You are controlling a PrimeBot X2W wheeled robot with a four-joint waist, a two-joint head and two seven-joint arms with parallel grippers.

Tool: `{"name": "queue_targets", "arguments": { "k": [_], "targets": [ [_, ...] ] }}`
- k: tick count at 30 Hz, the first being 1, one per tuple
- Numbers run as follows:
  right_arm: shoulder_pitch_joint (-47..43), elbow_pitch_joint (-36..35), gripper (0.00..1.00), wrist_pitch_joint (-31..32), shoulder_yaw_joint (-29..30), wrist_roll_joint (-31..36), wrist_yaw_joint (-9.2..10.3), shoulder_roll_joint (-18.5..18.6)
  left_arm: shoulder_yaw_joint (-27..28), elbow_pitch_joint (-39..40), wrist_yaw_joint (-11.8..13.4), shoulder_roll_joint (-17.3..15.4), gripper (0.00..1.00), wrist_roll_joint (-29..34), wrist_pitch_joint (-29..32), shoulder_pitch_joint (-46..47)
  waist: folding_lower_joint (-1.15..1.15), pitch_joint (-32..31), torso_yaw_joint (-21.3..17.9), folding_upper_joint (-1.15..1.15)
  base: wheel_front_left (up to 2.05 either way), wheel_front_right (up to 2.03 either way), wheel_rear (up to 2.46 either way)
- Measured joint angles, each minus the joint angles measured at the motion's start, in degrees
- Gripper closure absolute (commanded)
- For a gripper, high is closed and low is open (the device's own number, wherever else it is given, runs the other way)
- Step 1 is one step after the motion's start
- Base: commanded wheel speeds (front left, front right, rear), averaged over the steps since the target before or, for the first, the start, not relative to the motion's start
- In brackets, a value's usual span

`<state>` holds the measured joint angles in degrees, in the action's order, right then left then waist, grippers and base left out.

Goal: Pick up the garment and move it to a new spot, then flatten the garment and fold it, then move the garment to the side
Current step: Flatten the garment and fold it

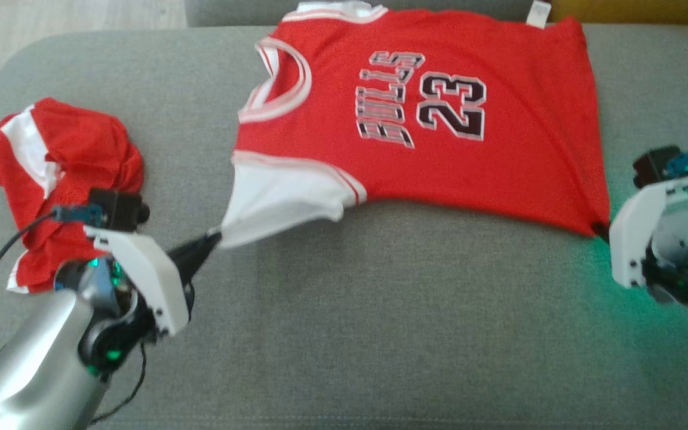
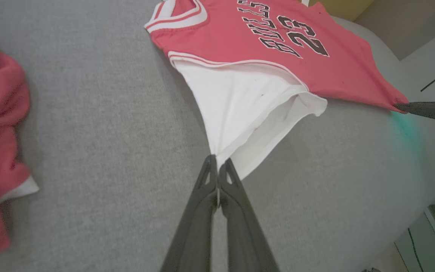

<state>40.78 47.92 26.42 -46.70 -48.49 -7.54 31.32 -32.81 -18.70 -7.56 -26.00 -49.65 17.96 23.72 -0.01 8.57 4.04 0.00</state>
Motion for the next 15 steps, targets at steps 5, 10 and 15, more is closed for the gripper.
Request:
{"name": "queue_targets", "arguments": {
  "k": [5,10,15],
  "targets": [
    [-3.0,-2.8,1.0,3.4,-2.6,-2.6,0.0,3.2,-1.5,6.8,0.0,-3.6,1.0,-5.0,5.0,-4.4,0.0,-1.7,0.6,0.0,0.0,0.0,0.0],
    [-5.5,-6.4,1.0,5.0,-5.4,-4.1,0.0,5.4,-2.5,13.0,0.0,-7.1,1.0,-10.8,9.4,-8.9,0.0,-4.2,0.6,0.0,0.0,0.0,0.0],
    [-8.6,-9.5,1.0,8.4,-7.2,-7.6,0.0,6.4,-3.3,17.9,0.0,-11.5,1.0,-15.6,13.8,-14.4,0.0,-7.2,-0.4,0.0,0.0,0.0,0.0]
  ]
}}
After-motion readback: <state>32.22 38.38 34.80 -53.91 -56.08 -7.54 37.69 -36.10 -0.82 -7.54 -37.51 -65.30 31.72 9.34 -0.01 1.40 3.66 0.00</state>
